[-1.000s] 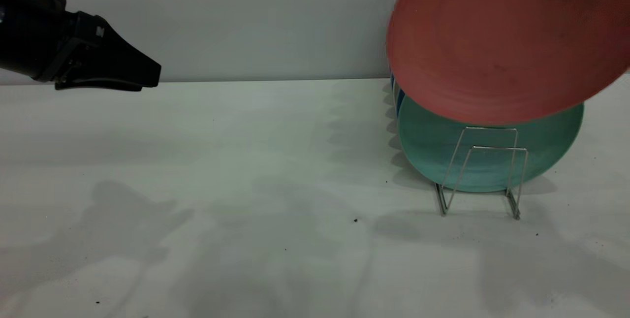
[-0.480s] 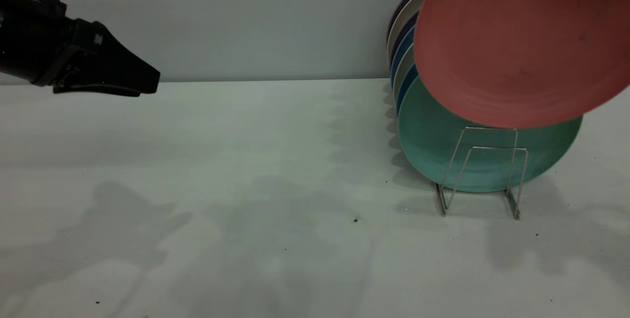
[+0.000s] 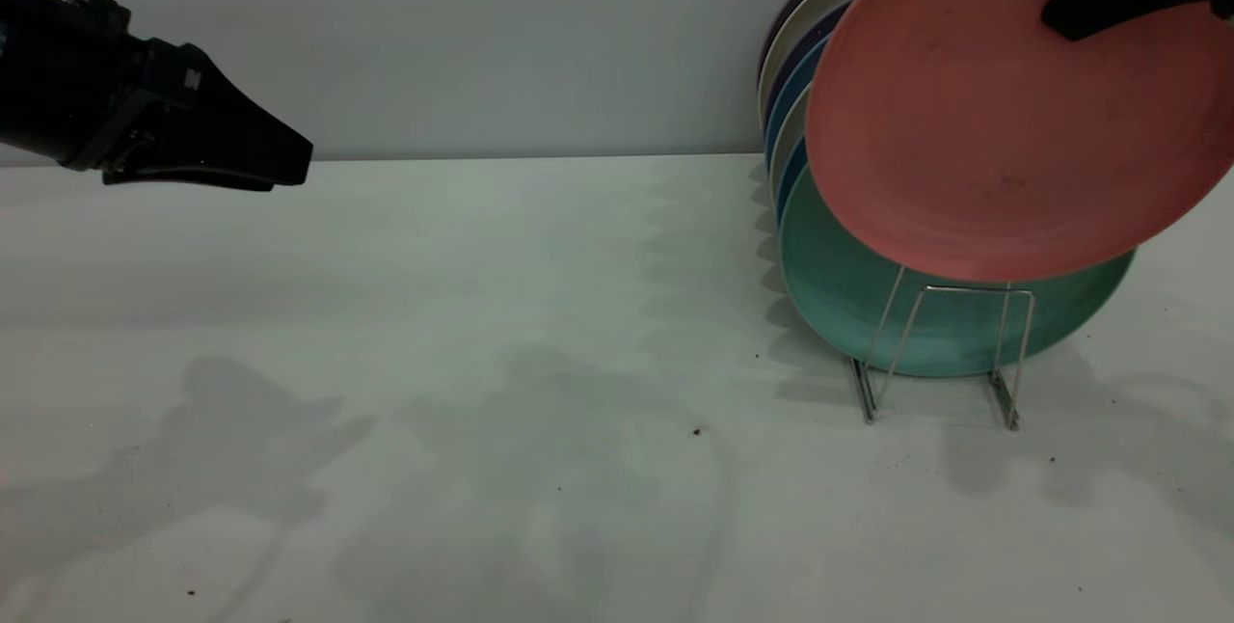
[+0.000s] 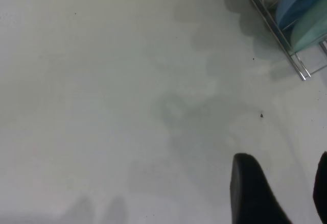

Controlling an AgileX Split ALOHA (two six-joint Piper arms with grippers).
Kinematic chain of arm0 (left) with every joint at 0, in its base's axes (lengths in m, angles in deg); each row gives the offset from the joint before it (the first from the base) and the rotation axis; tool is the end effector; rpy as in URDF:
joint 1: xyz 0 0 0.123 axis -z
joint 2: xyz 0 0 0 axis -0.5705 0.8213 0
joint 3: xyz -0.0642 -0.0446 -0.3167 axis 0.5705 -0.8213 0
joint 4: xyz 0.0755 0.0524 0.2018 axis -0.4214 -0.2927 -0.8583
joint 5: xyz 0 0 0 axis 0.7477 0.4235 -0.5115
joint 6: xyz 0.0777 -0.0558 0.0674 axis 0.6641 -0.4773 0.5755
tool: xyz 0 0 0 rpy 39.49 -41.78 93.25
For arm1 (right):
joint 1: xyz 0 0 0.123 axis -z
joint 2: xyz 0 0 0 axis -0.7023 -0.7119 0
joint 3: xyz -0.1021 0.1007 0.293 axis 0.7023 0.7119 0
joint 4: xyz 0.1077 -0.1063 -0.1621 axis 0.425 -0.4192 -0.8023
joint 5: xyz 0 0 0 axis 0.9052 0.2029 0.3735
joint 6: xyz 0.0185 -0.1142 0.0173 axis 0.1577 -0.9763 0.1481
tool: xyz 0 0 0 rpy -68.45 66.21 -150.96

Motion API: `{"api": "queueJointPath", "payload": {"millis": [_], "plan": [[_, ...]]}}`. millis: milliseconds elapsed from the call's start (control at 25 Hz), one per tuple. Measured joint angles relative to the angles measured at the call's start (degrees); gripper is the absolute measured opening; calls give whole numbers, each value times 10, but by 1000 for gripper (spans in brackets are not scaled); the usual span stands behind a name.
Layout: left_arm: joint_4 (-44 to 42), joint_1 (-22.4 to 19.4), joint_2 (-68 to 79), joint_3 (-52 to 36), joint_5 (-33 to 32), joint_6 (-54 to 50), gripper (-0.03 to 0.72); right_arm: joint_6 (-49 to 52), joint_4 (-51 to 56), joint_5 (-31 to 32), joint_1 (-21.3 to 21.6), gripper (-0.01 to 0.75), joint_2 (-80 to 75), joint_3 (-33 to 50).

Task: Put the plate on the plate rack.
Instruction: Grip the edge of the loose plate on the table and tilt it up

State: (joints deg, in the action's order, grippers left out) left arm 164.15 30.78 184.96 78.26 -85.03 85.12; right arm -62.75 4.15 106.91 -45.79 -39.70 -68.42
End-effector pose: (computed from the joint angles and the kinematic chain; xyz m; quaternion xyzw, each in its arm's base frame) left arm 0.3314 -0.0419 0.2057 0.1502 0.9052 -0.2334 0.3218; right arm 0.3484 0.0560 0.2843 -0.6006 0.7129 -0.0046 0.3621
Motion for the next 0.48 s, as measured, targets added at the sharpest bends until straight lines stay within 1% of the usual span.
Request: {"api": "queueJointPath", "payload": {"millis": [480], "plan": [[-1, 0, 0, 0, 1, -2, 337, -17, 12, -24, 0, 132, -25, -2]]}}
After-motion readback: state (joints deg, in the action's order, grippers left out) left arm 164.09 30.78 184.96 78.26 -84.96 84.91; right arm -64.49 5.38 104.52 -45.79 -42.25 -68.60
